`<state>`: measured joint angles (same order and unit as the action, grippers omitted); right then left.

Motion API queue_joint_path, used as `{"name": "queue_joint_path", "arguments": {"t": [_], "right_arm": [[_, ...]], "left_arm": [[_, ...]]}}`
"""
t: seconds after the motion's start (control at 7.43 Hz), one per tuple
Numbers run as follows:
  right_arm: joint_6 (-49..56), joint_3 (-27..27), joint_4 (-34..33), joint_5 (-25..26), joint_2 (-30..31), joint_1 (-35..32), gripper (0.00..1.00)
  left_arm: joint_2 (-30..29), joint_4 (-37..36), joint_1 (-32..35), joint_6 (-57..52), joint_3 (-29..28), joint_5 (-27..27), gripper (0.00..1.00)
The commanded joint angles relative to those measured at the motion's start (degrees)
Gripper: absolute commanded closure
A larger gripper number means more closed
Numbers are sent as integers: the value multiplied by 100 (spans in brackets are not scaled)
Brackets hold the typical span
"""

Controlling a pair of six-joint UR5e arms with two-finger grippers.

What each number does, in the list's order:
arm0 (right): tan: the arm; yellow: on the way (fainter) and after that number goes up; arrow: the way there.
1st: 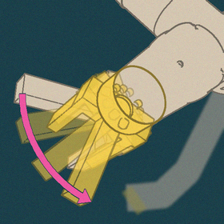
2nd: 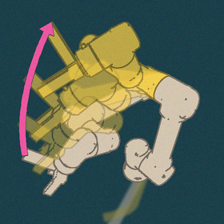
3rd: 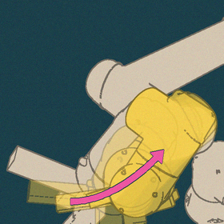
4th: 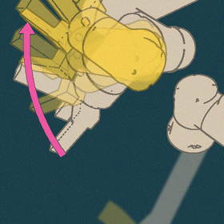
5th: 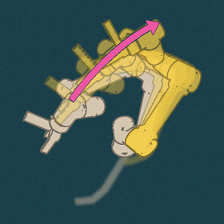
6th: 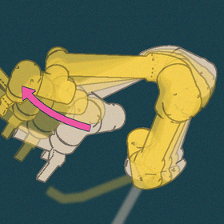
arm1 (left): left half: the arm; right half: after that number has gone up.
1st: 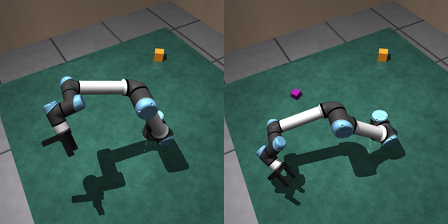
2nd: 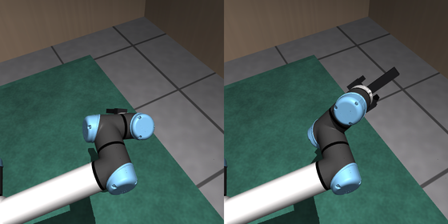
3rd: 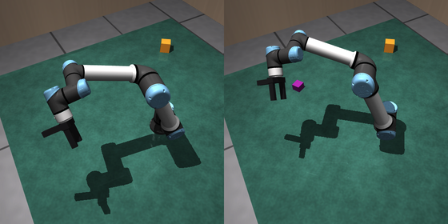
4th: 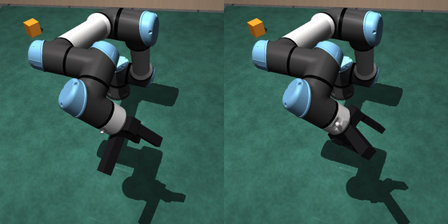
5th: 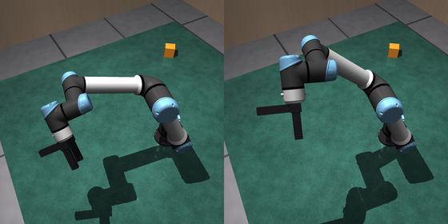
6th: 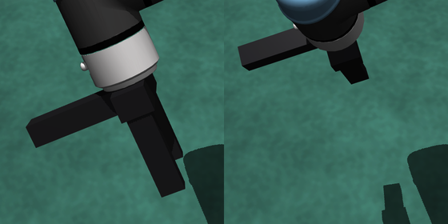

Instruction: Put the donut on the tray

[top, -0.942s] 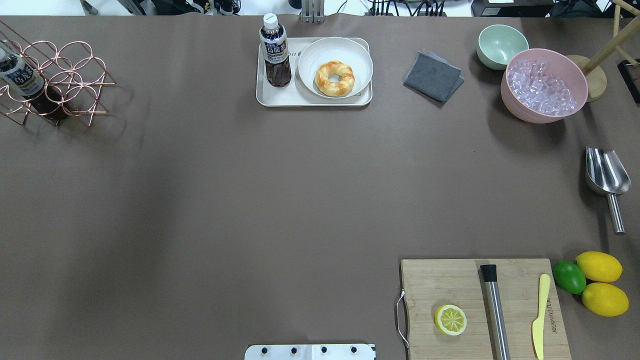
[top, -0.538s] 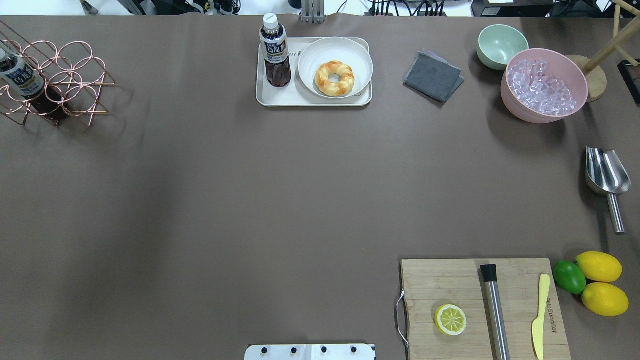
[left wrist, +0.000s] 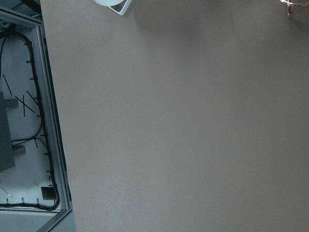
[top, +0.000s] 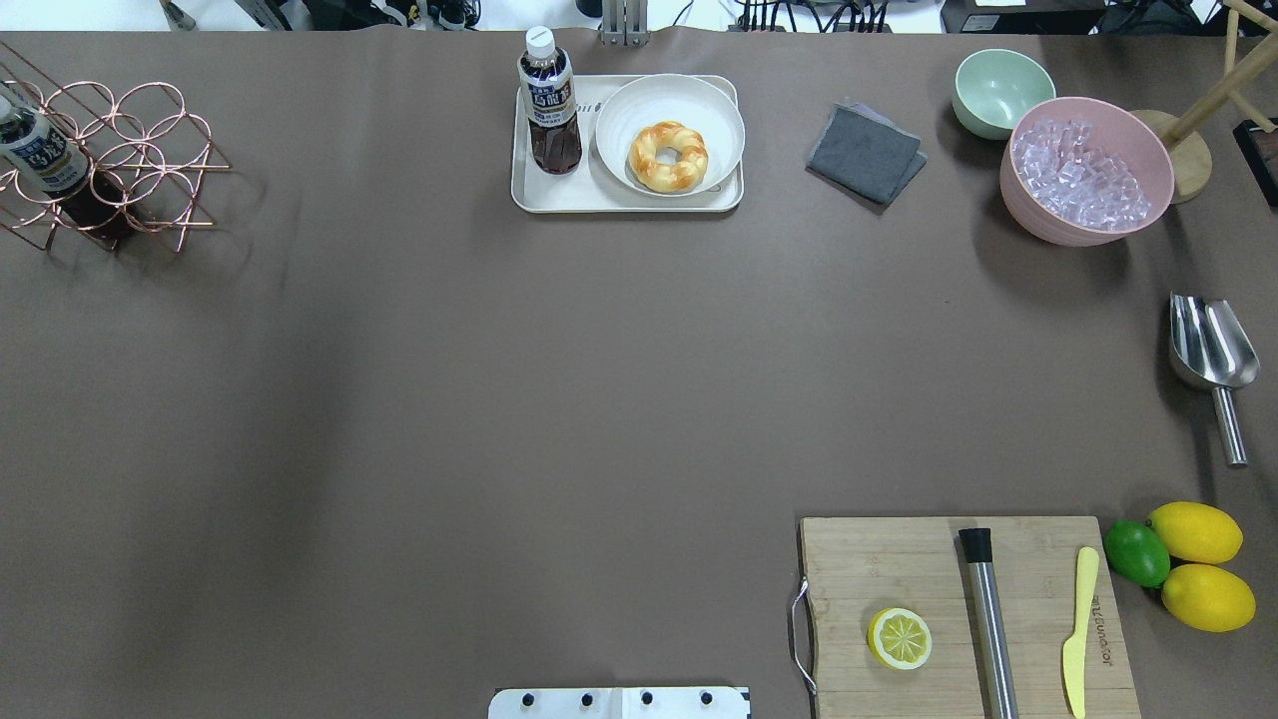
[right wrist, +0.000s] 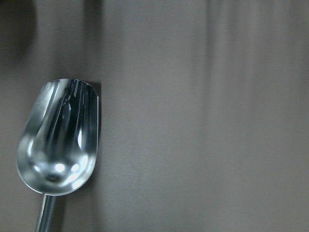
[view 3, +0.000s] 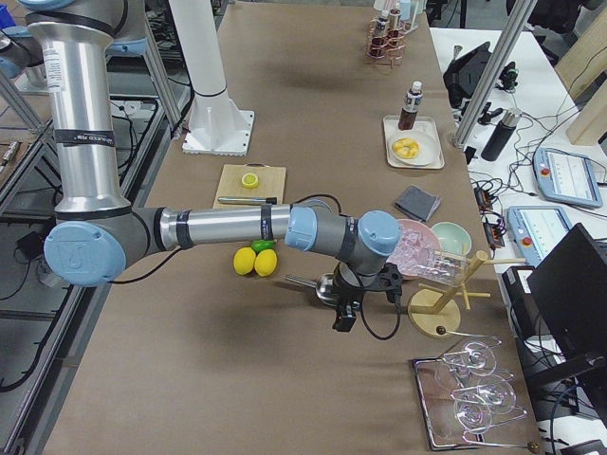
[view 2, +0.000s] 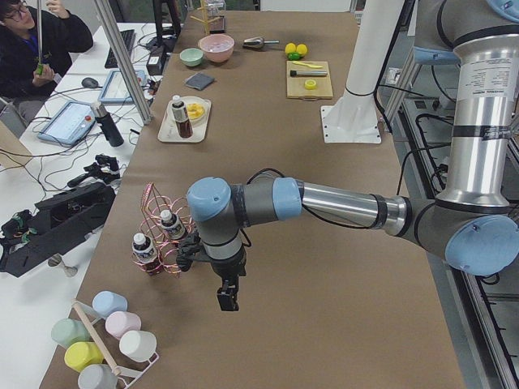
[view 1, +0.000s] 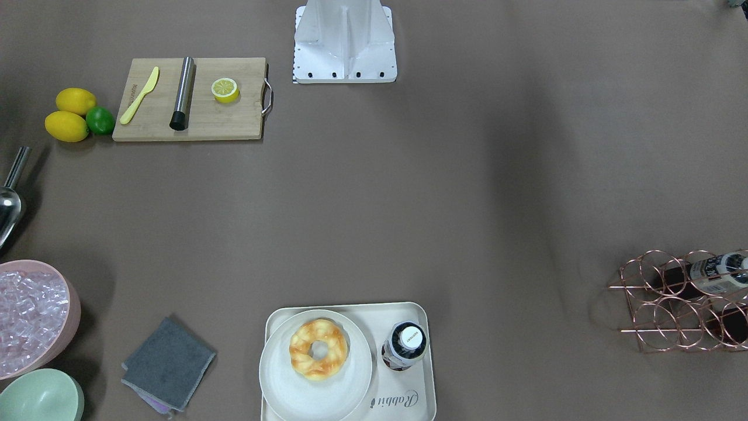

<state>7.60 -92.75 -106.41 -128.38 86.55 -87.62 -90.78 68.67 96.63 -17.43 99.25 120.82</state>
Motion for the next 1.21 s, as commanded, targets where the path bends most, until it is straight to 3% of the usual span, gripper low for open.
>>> {"name": "queue_joint_path", "arguments": {"t": [0.0,0.54,0.81,1.08], "right_arm": [[-39,46,15,-38,-16,8,0],[-31,240,24,-3,-86,8,0],[-31,240,24,-12,-95,8,0],[-48,240,24,-12,-95,8,0]], "left_arm": [[-53,119,-30,3,6,64,2],[-80,331,-441,64,-73,152,2],[-27,847,-584,73,-474,328,2],[-27,938,-584,73,-521,328,2]]}}
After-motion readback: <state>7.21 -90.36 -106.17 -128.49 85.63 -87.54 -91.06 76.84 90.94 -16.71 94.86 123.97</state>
